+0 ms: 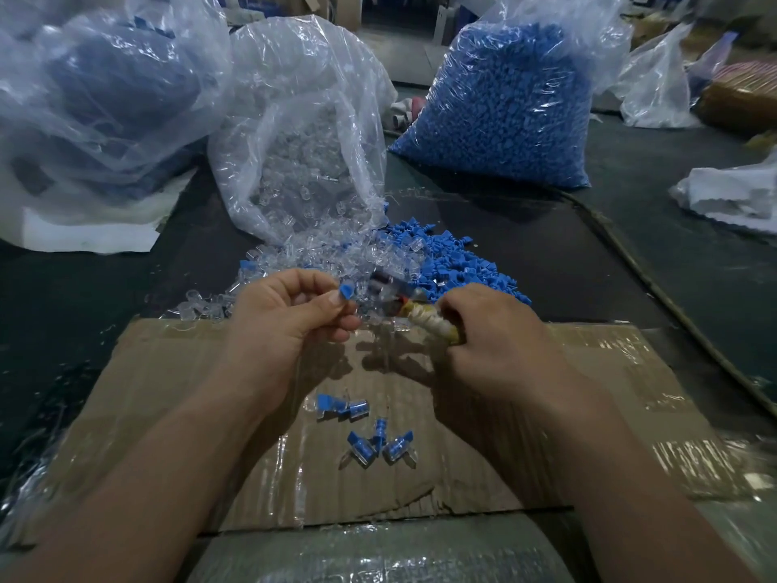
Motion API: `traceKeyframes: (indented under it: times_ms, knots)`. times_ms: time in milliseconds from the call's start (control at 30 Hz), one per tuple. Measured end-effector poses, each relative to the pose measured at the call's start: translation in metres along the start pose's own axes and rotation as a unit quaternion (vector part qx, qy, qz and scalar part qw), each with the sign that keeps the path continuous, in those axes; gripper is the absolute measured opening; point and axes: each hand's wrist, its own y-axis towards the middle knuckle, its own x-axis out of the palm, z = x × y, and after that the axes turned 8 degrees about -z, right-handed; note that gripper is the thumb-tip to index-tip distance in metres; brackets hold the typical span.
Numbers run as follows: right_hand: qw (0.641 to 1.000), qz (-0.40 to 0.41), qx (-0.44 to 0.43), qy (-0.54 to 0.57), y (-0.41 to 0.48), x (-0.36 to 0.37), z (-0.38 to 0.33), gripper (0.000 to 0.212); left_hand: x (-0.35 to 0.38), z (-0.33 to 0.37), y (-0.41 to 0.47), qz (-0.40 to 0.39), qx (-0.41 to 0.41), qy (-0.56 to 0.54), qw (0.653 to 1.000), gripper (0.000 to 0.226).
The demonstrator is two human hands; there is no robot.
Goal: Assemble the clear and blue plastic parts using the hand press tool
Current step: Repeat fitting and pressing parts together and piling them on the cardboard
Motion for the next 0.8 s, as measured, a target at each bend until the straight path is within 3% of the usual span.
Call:
traceKeyframes:
  times_ms: [167,367,800]
  knots:
    - [0.995,0.075,-0.006,0.065,-0.005,-0.001,-0.004,0.022,0.005,0.001,-0.003,-0.006,0.016,0.012,1.0,0.015]
    - [0.996,0.041,-0.046,0.057,-0.005,0.006,-0.011,0.022,0.006,0.004,-0.005,-0.011,0.041,0.054,0.998,0.007]
    - [0.997,0.008,-0.057,0.045,-0.002,0.01,-0.011,0.027,0.012,0.007,-0.008,0.002,0.066,0.091,0.994,0.013]
